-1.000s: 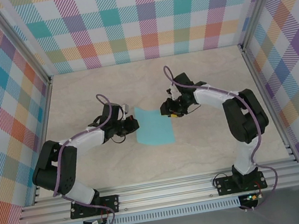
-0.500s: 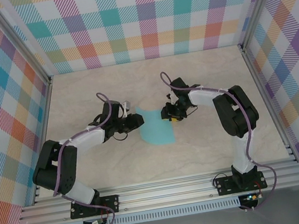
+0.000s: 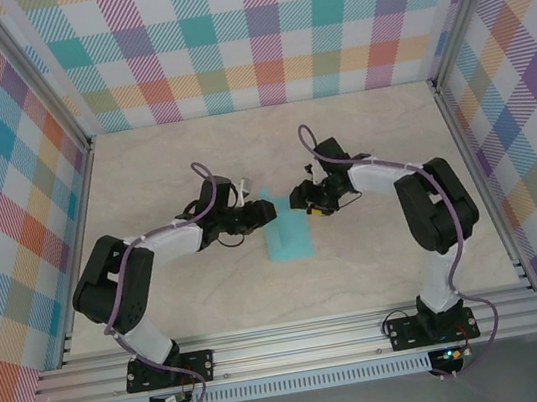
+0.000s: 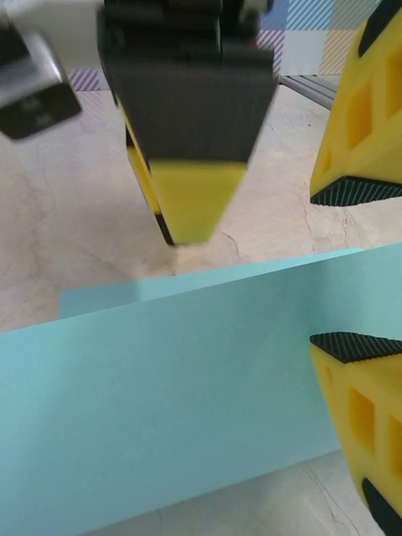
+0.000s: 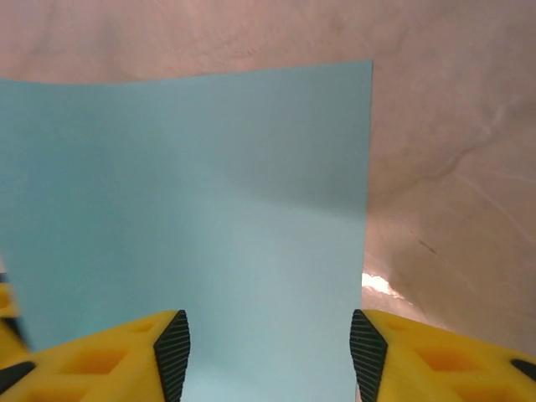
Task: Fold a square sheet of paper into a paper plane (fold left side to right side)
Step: First fold in half a square sheet of paper at the center of the table.
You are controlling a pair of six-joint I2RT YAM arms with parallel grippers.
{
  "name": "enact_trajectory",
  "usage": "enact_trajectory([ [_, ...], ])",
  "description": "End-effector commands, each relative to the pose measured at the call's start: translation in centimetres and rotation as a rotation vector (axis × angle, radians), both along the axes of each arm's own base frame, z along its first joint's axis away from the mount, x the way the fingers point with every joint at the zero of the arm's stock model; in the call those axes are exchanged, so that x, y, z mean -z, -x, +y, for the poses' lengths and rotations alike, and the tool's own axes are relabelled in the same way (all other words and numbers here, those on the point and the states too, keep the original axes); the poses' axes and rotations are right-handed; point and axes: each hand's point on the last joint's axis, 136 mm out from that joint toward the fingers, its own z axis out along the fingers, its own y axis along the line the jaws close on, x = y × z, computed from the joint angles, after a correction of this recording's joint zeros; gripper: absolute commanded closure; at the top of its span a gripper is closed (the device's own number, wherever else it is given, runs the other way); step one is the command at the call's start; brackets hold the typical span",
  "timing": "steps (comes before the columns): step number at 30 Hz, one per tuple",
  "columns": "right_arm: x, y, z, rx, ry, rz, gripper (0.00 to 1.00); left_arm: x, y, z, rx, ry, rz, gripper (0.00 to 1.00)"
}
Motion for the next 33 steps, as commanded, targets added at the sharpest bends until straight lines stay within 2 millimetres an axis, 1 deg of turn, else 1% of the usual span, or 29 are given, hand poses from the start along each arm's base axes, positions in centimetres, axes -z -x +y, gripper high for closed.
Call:
enact_trajectory([
  [1,-4.4,-0.6,0.5,-0.009,-0.143,-0.078,0.42,-1.0,-0.4,-1.4,0.024,0.035,-0.018,0.57],
  [4,-6.5,-0.2,1.9,-0.058,-0.263,-0.094,0.39,-0.8,-0.4,-1.7,0.030,0.034,-0.015,0.64],
  [7,-7.0,0.1,3.0,-0.087,-0.326,-0.080,0.39,-0.6,-0.5,-2.0,0.033,0.034,-0.011,0.71],
  [9,-6.7,0.4,3.7,-0.102,-0.330,-0.066,0.39,-0.3,-0.4,-2.1,0.036,0.032,-0.004,0.73],
  [14,-5.1,0.9,5.0,-0.117,-0.323,-0.013,0.40,-0.2,-0.5,-2.1,0.034,0.029,0.000,0.79],
  [17,-3.9,1.0,5.2,-0.112,-0.305,0.016,0.42,0.0,-0.4,-2.2,0.037,0.026,0.004,0.82],
  [20,-3.4,1.0,5.3,-0.109,-0.297,0.025,0.44,-0.1,-0.4,-2.2,0.034,0.025,0.003,0.84],
  [22,-3.1,1.0,5.3,-0.109,-0.294,0.033,0.47,-0.1,-0.5,-2.2,0.035,0.025,0.003,0.85],
  [27,-2.7,1.2,5.6,-0.115,-0.305,0.058,0.64,-0.1,-0.5,-2.3,0.036,0.026,0.004,0.86],
  [30,-2.4,1.2,5.5,-0.112,-0.302,0.066,0.73,-0.1,-0.5,-2.2,0.036,0.026,0.003,0.87],
  [33,-2.2,1.2,5.5,-0.111,-0.294,0.067,0.85,-0.2,-0.5,-2.2,0.035,0.025,0.000,0.88],
])
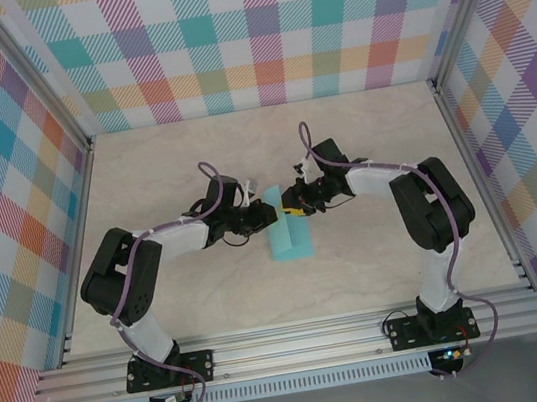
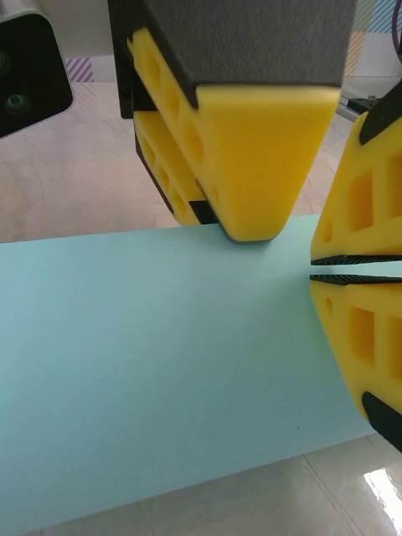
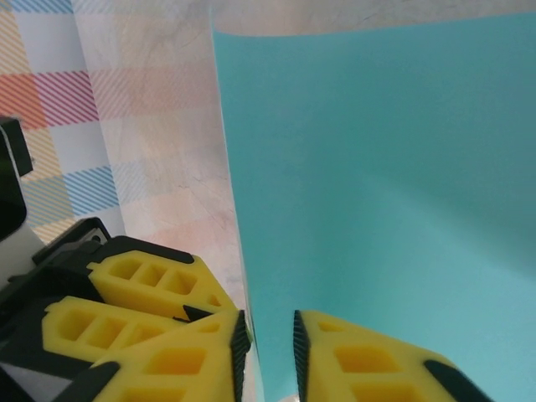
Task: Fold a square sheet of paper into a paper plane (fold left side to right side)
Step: First fold in half a square sheet of paper at the center of the table.
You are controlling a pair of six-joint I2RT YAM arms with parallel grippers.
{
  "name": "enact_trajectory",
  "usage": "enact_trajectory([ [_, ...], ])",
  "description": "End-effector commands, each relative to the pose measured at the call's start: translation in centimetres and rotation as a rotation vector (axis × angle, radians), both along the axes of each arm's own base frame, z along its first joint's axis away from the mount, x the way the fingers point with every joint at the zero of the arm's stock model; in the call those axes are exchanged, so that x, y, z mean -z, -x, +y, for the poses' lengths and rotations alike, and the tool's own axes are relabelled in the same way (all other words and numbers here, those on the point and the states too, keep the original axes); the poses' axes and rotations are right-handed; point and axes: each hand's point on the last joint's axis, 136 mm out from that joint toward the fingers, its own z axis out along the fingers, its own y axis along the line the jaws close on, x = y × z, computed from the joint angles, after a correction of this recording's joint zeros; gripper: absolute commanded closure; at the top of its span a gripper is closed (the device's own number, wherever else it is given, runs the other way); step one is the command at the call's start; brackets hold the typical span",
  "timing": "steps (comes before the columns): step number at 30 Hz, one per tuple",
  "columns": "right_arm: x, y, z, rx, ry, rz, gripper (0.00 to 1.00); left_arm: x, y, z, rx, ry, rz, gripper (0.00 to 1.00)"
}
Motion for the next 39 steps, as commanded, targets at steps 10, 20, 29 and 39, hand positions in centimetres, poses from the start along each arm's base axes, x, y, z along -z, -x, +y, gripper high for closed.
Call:
enact_trajectory([
  [10,0.7,-0.4,-1.3,-0.003,0.113,-0.040,1.00,-2.0,-0.1,0.8,-0.016,-0.067,-0.073,0.73],
  [20,2.5,-0.5,-3.7,0.033,0.248,-0.039,1.00,0.2,-0.2,1.2,-0.035,-0.137,-0.003,0.55],
  [29,3.1,-0.8,-4.6,0.058,0.280,-0.034,1.00,2.3,-0.2,0.5,-0.033,-0.196,0.062,0.50],
  [39,3.4,-1.0,-5.2,0.070,0.287,-0.027,0.88,4.4,-0.1,-0.3,-0.015,-0.261,0.113,0.52],
])
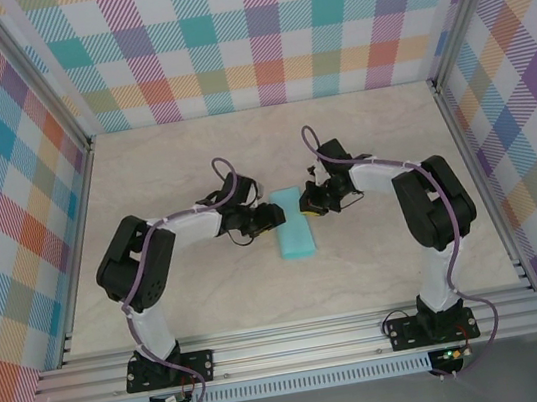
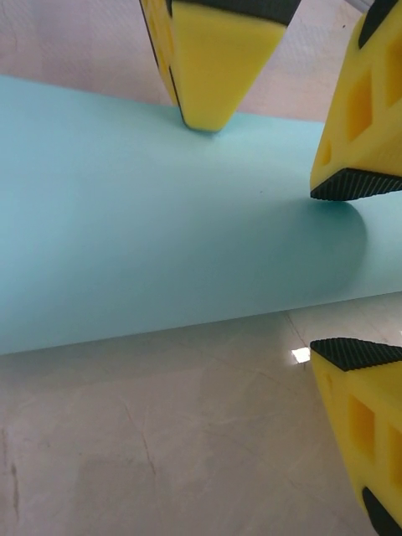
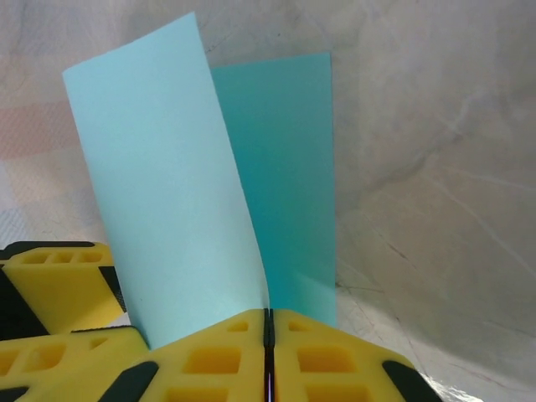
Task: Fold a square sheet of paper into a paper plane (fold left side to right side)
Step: First fold in half a square sheet of paper at the center of the table.
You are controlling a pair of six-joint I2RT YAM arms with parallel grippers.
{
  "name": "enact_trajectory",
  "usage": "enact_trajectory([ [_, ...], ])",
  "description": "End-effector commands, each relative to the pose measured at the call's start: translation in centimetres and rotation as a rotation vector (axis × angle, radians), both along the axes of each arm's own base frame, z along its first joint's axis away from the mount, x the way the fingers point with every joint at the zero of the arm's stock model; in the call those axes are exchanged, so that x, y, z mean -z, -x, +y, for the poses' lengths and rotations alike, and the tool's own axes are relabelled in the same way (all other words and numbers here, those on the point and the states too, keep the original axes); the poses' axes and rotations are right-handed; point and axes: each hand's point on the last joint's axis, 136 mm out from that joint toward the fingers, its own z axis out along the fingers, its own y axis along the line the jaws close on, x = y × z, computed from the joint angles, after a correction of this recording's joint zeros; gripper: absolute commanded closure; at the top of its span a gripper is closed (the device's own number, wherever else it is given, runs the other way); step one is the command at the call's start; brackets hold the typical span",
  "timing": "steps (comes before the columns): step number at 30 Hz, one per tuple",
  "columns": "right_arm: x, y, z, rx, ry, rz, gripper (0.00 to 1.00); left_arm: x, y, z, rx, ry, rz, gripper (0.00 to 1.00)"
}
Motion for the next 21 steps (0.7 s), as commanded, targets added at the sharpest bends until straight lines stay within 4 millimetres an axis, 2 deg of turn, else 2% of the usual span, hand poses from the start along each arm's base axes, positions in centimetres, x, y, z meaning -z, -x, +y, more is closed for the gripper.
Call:
enact_trajectory([
  [1,-0.3,0.0,-0.5,-0.003,0.010,-0.009,0.84,0.6,0.4,-0.6,0.009,-0.033,0.027,0.53],
  [9,-1.9,-0.5,-3.2,0.048,0.067,-0.069,0.63,0.9,0.4,-0.8,0.016,-0.054,0.037,0.54],
  [14,-2.2,-0.6,-5.0,0.079,0.107,-0.085,0.61,1.4,0.6,-0.7,0.025,-0.066,0.049,0.55],
  [21,-2.0,-0.3,-5.6,0.089,0.114,-0.080,0.60,1.7,0.9,-0.5,0.047,-0.099,0.053,0.56],
])
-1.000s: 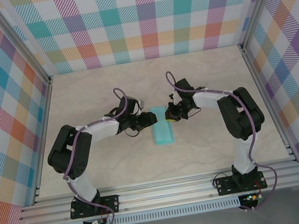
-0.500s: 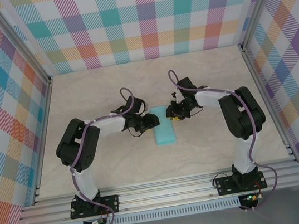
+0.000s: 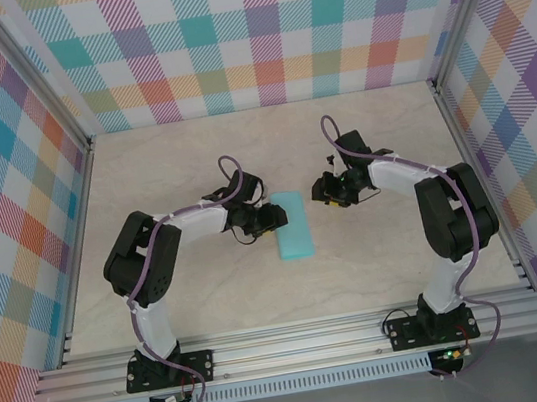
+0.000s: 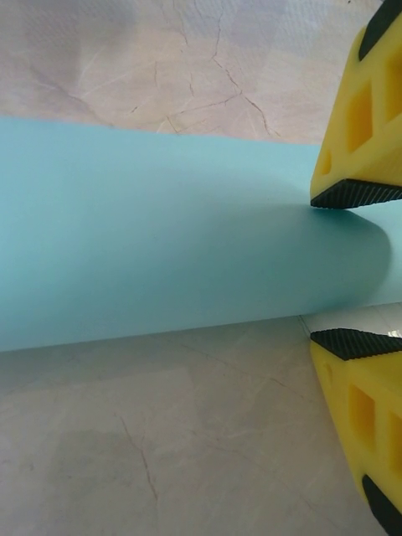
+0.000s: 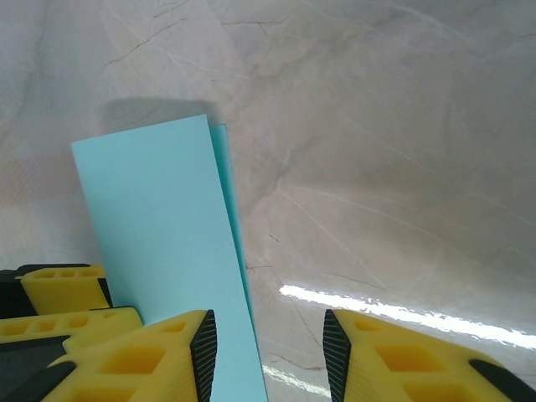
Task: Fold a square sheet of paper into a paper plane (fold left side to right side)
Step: First fold in half a square sheet of paper at the center of the table, then hold the square sheet of paper at the center of the table.
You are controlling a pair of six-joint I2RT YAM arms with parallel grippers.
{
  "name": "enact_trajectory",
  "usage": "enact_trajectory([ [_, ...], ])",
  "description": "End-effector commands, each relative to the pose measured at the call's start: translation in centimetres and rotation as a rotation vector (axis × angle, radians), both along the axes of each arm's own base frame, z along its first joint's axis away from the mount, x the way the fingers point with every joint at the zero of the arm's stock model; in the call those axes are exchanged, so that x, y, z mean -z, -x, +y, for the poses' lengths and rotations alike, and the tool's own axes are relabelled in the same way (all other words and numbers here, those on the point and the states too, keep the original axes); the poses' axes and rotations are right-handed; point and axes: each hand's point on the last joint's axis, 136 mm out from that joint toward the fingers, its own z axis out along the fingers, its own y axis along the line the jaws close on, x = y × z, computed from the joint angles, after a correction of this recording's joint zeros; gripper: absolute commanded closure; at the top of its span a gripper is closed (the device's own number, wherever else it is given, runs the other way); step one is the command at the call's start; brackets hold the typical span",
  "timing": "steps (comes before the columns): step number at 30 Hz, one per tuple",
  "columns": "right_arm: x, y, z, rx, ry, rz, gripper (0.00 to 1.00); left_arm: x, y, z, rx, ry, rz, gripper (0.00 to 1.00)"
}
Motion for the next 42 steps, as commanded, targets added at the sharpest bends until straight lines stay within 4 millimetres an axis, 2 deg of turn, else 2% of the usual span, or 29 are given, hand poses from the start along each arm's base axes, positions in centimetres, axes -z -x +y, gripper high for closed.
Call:
enact_trajectory([
  [1,0.1,0.8,-0.5,-0.012,0.017,0.011,0.60,0.9,0.8,-0.1,0.032,-0.046,0.021,0.56],
  [18,0.1,1.3,0.0,-0.029,-0.016,0.031,0.59,1.5,0.8,-0.5,0.071,-0.073,0.021,0.57],
  [19,0.1,1.3,0.0,-0.028,-0.016,0.032,0.59,1.8,1.4,-0.2,0.076,-0.096,0.046,0.57],
  [31,0.1,1.5,0.3,-0.039,-0.035,0.045,0.59,2.1,1.3,-0.2,0.088,-0.124,0.050,0.57],
  [42,0.5,2.0,1.1,-0.053,-0.084,0.072,0.65,2.2,1.2,-0.1,0.084,-0.131,0.051,0.57],
])
